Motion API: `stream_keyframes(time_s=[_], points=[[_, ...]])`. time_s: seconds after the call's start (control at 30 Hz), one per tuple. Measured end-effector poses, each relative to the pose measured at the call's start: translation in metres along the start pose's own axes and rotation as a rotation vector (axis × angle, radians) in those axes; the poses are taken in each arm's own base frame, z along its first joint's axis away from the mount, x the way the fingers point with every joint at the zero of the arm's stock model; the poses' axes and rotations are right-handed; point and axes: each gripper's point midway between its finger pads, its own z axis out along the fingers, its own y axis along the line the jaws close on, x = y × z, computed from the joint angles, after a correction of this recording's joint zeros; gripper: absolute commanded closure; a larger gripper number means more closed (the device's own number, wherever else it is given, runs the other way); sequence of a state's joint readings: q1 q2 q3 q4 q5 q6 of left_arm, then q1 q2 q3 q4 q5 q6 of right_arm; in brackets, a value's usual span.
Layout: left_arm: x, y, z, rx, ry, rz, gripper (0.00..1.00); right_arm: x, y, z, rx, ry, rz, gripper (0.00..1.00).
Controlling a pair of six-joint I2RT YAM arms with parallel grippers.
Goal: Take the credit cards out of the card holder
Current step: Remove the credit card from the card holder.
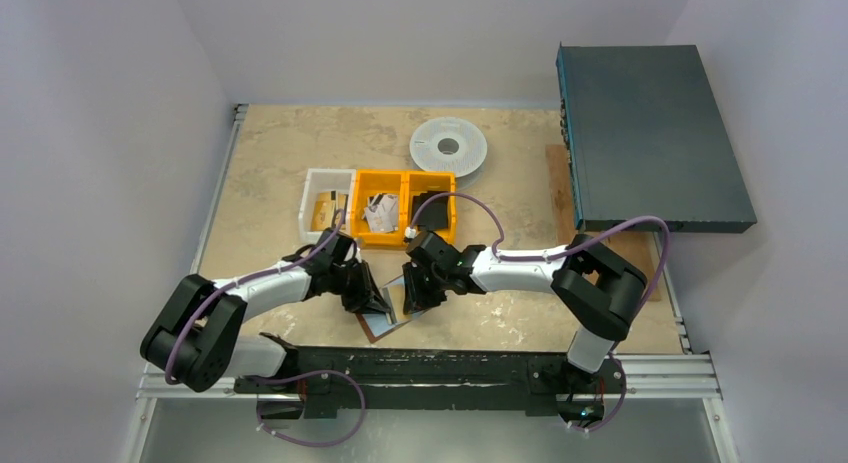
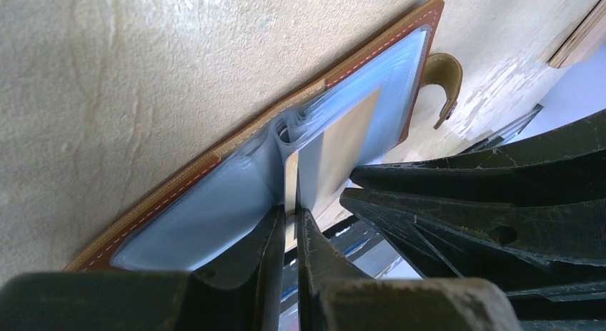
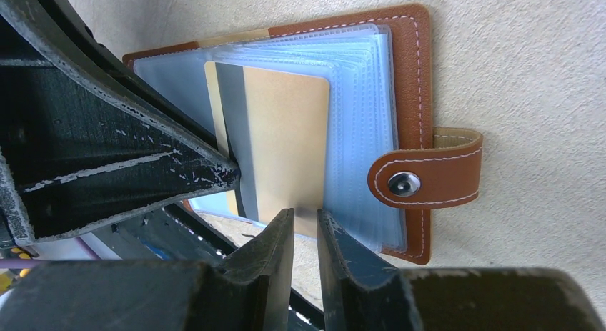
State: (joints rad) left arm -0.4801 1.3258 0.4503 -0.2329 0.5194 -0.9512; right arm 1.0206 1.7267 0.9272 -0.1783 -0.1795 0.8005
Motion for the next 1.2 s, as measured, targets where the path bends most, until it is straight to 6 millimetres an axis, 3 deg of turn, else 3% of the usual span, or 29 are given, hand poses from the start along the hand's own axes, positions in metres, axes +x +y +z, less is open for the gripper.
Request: stream_keyframes(time_s=[0.13, 1.2], points=[[0.000, 0.000, 0.000, 0.003, 0.000, 0.001, 1.00, 0.000, 0.000, 0.000, 0.000, -0.001, 0.004, 0.81], [0.004, 0.012, -0.020, -0.103, -0.019, 0.017, 1.00, -0.002, -0.005, -0.001, -0.035, -0.023, 0.065, 0.82]])
